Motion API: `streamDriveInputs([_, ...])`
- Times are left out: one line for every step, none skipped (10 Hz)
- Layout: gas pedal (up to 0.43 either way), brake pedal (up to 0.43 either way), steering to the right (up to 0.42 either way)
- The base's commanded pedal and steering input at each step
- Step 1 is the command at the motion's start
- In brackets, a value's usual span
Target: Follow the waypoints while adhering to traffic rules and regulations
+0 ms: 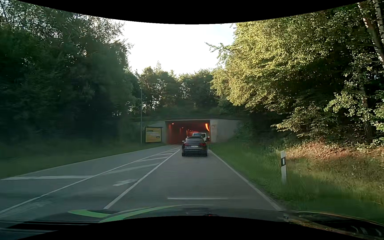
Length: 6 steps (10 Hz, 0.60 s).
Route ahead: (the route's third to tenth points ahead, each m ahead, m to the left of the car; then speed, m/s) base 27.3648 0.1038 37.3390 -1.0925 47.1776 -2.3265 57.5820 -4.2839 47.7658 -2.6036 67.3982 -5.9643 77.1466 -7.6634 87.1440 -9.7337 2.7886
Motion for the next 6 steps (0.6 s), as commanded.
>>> streamDriveInputs([0.0, 0.0, -0.003])
streamDriveInputs([0.0, 0.0, -0.003])
streamDriveInputs([0.0, 0.0, -0.003])
streamDriveInputs([0.0, 0.0, -0.003])
streamDriveInputs([0.0, 0.0, -0.003])
streamDriveInputs([0.0, 0.0, -0.003])
